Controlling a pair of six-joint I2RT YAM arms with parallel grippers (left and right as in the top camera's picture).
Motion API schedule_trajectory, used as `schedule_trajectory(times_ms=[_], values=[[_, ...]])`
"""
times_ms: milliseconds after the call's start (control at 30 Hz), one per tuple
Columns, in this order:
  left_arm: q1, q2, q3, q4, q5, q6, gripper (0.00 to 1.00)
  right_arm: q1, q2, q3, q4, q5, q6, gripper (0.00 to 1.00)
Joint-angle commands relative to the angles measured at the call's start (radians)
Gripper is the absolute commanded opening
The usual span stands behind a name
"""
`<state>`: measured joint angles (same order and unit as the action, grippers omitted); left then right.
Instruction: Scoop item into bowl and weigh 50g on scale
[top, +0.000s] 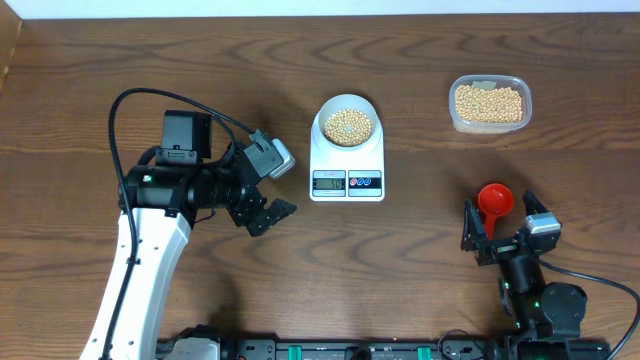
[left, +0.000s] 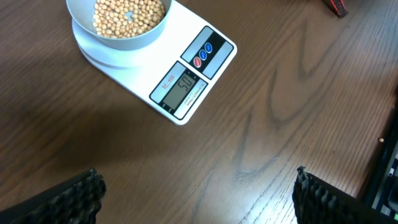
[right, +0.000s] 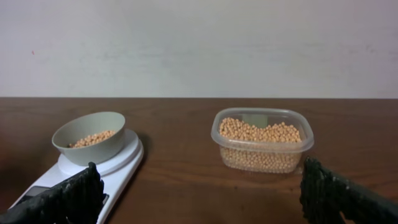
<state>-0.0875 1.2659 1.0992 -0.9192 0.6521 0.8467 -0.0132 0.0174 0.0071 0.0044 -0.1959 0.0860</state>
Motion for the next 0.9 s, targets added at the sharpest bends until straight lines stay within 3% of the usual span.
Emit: schedule_trajectory(times_ms=[0, 233, 867], values=[[0.004, -0.009, 0.024, -0.004, 0.006, 0.016, 0.98, 0.019, -0.013, -0.002, -0.018, 0.034, -0.013, 0.99], [0.004, -0.009, 0.024, -0.004, 0.006, 0.016, 0.99, 0.086, -0.013, -0.002, -0.076, 0.138, -0.041, 0.99], [0.004, -0.009, 0.024, -0.004, 0.006, 0.016, 0.99, 0.087, -0.013, -0.002, -0.076, 0.137, -0.050, 0.99]])
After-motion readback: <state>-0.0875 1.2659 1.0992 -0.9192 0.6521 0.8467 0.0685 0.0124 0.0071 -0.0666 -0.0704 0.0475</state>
